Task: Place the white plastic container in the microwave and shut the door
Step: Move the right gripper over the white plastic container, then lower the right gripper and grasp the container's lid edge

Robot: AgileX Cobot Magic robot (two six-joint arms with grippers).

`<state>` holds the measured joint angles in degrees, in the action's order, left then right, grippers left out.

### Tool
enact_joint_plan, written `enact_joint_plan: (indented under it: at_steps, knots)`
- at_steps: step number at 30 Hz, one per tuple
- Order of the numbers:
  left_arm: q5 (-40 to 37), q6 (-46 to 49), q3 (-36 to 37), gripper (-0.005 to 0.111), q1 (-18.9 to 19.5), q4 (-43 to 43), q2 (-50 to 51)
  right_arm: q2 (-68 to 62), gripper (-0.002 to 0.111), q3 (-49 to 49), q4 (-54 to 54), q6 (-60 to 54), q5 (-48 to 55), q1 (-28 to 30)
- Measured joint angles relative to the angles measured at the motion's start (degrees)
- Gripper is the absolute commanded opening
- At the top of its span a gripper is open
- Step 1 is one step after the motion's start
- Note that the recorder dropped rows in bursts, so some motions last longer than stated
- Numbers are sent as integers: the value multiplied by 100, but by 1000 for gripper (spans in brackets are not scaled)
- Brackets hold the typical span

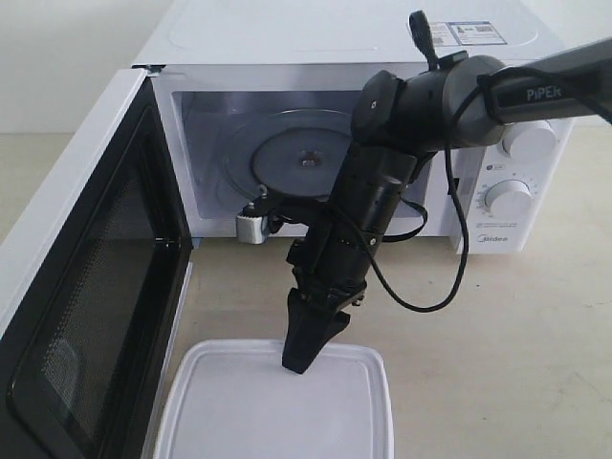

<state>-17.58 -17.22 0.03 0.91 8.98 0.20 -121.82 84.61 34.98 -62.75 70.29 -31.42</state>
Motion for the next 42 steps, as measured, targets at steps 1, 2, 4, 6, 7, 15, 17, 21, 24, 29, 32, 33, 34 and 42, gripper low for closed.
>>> enact_joint_plan:
  at_steps: [1,2,4,6,7,15,17,21,24,29,32,33,34,42]
  knots:
    - [0,0,0,4,0,0,0,0,38,-1,0,0,0,0]
    - [0,0,0,4,0,0,0,0,38,-1,0,-11,11,0]
    - [0,0,0,4,0,0,0,0,35,-1,0,-10,9,0]
    - [0,0,0,4,0,0,0,0,24,-1,11,-10,22,0]
    - [0,0,0,4,0,0,0,-4,16,-1,21,-10,31,0]
    - [0,0,0,4,0,0,0,-27,0,25,42,260,90,0]
    - [0,0,0,4,0,0,0,-27,0,25,17,463,106,0]
    - [0,0,0,4,0,0,0,31,0,15,-18,989,129,11]
    - [0,0,0,4,0,0,0,239,0,15,58,1375,-22,51]
    - [0,0,0,4,0,0,0,504,0,15,97,2148,-282,65]
    - [0,0,0,4,0,0,0,585,0,15,80,2470,-384,65]
    - [0,0,0,4,0,0,0,616,0,15,75,2534,-384,65]
    - [0,0,0,4,0,0,0,649,0,15,35,2591,-384,65]
    - [0,0,0,4,0,0,0,840,0,-414,-321,3061,-265,163]
